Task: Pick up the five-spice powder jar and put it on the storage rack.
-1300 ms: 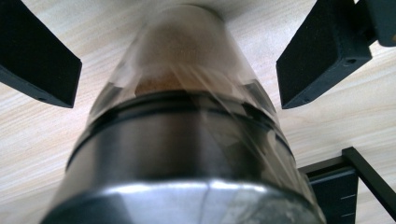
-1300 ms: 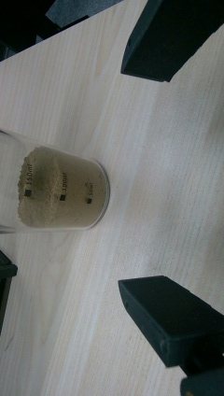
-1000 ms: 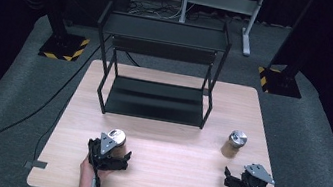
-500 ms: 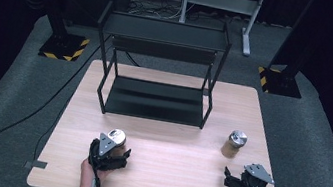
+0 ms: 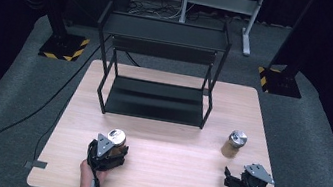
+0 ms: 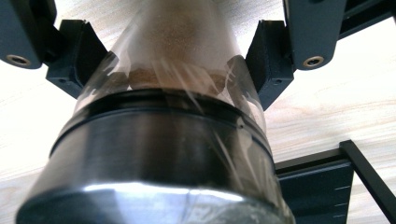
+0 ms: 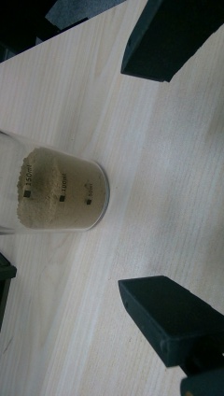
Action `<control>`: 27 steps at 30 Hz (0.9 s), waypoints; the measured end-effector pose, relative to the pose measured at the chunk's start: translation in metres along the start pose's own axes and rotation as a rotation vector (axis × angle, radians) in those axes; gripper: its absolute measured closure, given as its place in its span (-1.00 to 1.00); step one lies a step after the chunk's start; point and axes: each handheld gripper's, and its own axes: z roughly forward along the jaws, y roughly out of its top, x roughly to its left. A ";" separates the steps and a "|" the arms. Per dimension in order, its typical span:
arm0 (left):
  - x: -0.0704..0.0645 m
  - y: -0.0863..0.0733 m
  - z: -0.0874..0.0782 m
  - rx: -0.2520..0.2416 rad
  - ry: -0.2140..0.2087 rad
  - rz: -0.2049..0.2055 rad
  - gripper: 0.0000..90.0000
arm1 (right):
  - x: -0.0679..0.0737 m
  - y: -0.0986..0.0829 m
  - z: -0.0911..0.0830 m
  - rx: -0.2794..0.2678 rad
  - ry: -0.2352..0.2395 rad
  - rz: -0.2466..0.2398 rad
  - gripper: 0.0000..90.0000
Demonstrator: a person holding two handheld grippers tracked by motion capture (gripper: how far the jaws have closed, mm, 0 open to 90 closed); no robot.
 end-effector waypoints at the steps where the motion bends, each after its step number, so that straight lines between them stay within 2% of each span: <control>1: 0.000 -0.001 0.000 -0.004 0.000 -0.001 -0.32 | 0.000 0.000 0.000 0.000 0.001 0.000 -1.00; 27: 0.000 0.002 -0.001 -0.004 -0.006 0.005 -0.32 | -0.002 -0.001 -0.001 -0.005 0.008 0.006 -1.00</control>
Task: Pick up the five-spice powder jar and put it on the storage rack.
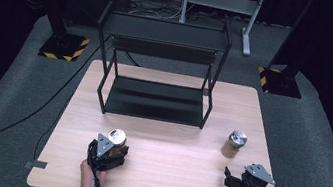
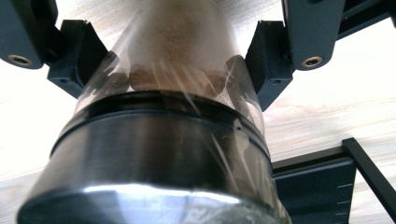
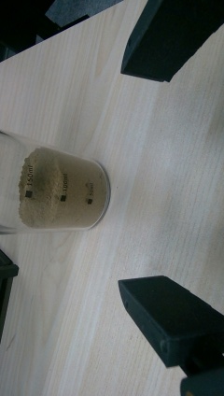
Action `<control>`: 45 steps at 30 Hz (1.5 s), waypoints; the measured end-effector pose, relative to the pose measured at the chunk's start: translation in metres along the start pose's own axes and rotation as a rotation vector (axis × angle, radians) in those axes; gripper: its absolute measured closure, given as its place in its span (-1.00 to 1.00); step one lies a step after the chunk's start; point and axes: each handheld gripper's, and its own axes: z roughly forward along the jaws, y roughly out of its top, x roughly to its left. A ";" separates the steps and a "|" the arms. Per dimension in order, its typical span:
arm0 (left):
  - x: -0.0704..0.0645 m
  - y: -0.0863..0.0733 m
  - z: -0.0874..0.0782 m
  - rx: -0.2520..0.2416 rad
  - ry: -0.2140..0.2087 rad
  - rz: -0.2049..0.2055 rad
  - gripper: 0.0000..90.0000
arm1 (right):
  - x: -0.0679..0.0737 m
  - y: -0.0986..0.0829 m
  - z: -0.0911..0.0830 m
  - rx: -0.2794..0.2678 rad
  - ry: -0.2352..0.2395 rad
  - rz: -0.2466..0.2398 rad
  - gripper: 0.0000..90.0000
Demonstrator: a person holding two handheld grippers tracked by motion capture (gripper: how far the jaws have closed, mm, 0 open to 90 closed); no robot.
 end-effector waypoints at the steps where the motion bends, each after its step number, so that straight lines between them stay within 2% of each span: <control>1: 0.000 0.001 0.000 0.001 -0.001 0.001 -0.32 | 0.000 0.000 0.000 0.000 0.001 0.000 -1.00; 27: 0.004 0.009 -0.007 -0.015 0.000 0.016 -0.32 | 0.000 0.000 0.000 -0.002 -0.002 0.001 -1.00; 45: 0.005 0.025 -0.006 -0.029 -0.006 0.057 -0.32 | 0.000 -0.001 0.000 -0.003 -0.001 0.003 -1.00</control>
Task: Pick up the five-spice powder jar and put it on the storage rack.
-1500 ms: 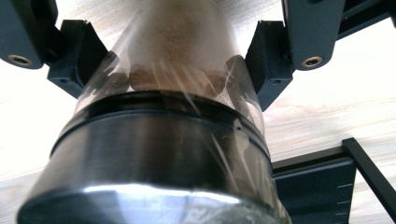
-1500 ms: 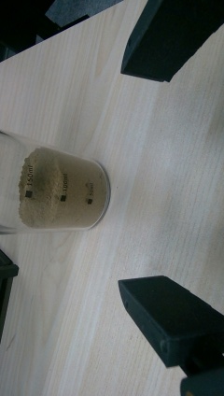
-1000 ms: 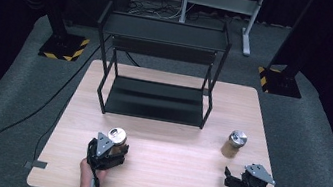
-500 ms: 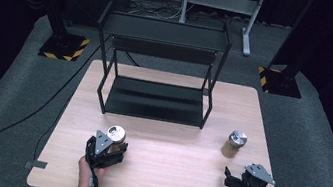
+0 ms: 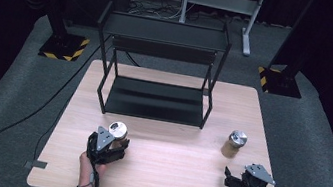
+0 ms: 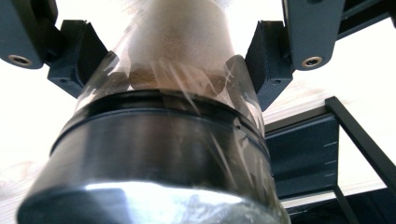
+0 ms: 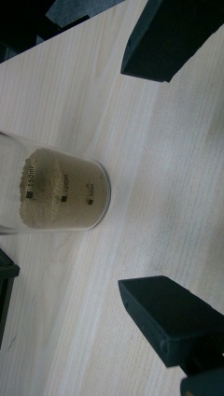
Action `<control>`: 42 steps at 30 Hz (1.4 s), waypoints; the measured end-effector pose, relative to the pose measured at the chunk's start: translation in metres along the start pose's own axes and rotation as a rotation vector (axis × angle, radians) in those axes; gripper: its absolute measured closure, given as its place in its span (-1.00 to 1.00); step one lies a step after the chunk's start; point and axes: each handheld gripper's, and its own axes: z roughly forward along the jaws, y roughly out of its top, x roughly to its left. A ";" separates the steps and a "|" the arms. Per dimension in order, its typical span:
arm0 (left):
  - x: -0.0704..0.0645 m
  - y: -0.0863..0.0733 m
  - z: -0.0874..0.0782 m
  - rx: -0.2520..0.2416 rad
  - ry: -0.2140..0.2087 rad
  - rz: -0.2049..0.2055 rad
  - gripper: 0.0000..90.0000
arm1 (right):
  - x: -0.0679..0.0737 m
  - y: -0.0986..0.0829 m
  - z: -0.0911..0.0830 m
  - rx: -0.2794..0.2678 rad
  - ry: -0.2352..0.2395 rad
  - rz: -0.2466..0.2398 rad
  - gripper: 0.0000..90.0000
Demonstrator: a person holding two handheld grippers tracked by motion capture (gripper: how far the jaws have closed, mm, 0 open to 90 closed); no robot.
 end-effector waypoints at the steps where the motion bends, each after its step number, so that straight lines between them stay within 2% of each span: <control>1: 0.000 0.000 0.000 -0.002 -0.001 0.002 -0.32 | 0.000 0.000 0.000 0.000 0.000 0.000 -1.00; 42: 0.006 0.028 0.012 -0.002 -0.028 0.045 -0.32 | 0.000 0.001 0.000 0.003 0.001 -0.003 -1.00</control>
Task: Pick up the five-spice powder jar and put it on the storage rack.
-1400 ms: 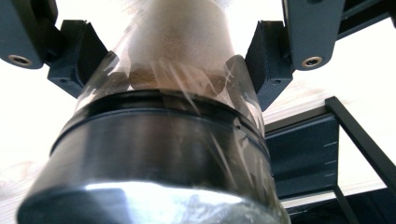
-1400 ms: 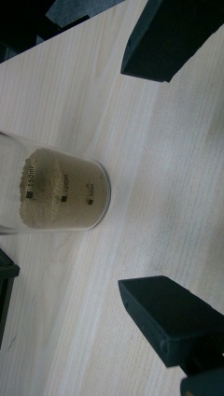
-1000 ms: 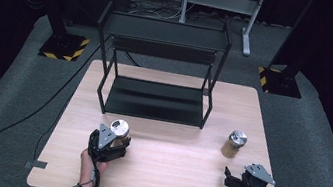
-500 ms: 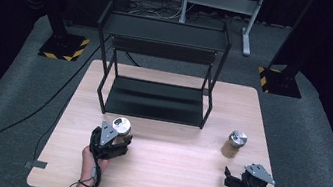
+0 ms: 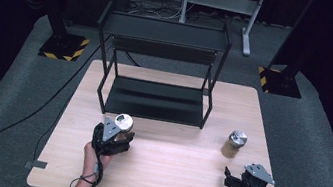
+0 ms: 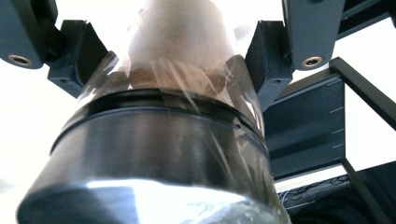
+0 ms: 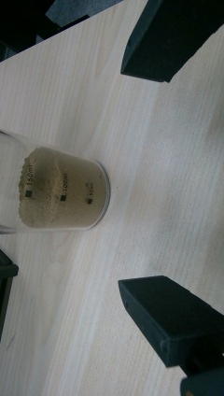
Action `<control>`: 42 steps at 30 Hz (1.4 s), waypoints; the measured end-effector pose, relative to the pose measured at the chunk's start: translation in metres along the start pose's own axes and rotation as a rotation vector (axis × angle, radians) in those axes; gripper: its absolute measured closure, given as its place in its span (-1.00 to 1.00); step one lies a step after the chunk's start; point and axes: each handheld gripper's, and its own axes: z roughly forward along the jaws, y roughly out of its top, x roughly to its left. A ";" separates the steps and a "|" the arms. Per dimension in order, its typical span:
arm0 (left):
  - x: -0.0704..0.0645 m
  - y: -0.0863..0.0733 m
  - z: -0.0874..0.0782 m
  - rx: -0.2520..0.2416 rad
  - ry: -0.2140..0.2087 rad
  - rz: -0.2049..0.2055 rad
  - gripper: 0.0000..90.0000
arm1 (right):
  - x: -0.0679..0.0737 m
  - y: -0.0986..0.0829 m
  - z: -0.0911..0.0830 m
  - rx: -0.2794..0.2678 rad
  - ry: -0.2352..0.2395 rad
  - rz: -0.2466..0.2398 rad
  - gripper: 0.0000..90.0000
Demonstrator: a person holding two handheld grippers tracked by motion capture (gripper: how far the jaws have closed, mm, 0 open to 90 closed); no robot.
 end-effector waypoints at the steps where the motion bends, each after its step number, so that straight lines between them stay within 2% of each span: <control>1: 0.000 0.001 0.000 0.000 0.000 0.002 -0.32 | 0.000 0.000 0.000 0.000 0.000 0.000 -1.00; 42: 0.015 0.028 0.015 -0.010 -0.017 0.014 -0.32 | 0.000 0.000 0.000 -0.001 -0.001 -0.001 -1.00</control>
